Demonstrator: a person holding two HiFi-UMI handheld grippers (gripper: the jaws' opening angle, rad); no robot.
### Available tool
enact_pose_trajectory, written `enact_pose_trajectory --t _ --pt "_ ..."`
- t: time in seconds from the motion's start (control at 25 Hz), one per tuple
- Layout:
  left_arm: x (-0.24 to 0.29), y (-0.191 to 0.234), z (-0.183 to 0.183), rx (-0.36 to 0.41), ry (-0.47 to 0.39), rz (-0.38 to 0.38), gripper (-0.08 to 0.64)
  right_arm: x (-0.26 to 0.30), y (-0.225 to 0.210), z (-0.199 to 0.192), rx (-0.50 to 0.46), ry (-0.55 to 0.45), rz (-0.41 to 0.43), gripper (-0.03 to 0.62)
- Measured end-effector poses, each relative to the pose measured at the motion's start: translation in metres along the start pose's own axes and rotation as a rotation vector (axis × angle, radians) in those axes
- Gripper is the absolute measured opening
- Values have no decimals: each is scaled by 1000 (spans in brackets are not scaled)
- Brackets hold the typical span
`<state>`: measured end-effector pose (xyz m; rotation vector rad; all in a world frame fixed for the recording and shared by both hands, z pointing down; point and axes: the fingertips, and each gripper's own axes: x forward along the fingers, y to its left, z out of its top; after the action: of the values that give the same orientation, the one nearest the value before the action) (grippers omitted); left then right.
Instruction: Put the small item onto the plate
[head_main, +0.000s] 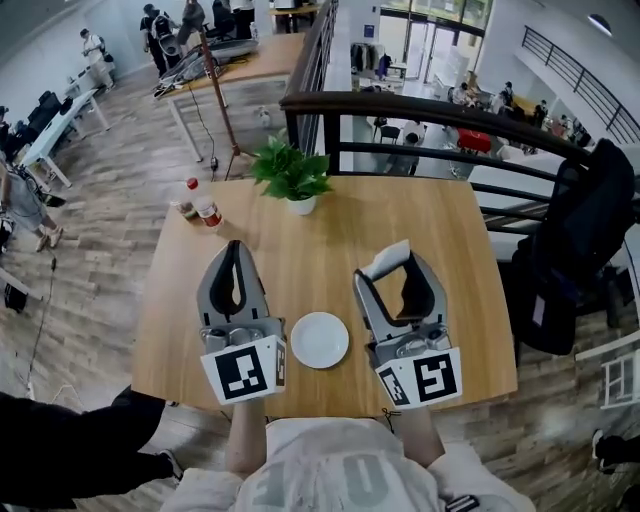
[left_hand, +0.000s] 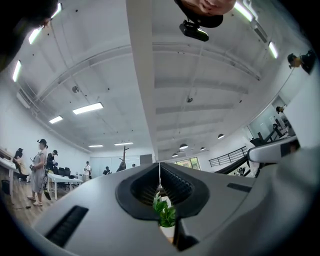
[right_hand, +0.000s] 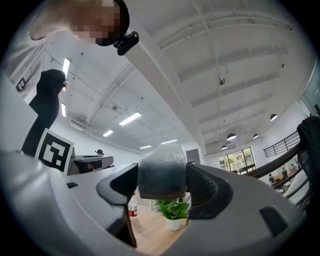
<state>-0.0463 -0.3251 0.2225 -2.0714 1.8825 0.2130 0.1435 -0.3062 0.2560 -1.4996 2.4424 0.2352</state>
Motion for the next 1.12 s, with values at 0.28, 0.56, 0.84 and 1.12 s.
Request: enact_pose_trajectory --t 0.28,0.56,0.84,1.12 --pt "11 5 -10 -26 15 -19 11 12 -1 -1 -10 8 -27 310" --pt "5 13 -14 -41 7 -25 9 20 11 2 -41 15 1 310" --pt "-8 18 -38 -50 54 -35 9 18 28 -41 -42 157 14 310" --pt "-17 15 -69 -47 102 -54 9 16 43 -109 7 347 46 310"
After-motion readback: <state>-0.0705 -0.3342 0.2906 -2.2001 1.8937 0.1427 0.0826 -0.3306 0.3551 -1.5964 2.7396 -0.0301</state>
